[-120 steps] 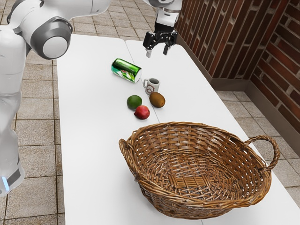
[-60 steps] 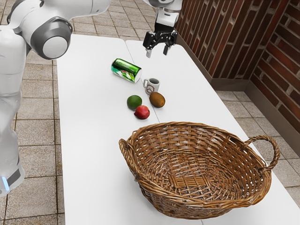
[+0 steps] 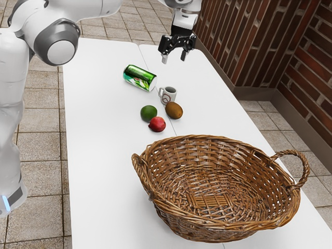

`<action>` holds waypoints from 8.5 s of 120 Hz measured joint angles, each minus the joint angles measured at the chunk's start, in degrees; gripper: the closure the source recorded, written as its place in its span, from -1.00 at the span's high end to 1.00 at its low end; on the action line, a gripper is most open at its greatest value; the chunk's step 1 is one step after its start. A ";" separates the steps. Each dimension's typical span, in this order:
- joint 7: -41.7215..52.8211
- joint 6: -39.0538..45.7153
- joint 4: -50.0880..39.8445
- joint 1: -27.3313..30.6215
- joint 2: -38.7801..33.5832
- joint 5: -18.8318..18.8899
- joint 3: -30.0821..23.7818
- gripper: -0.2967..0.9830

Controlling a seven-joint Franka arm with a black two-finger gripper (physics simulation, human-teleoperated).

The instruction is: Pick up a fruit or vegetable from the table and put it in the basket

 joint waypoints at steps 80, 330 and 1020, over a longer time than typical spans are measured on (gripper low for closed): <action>0.01 0.00 0.00 0.01 0.00 0.00 -0.01 0.53; -8.84 18.65 -45.91 -7.47 -26.37 12.73 -11.63 0.54; -91.80 23.93 -45.61 -0.78 -22.55 10.68 -8.46 0.54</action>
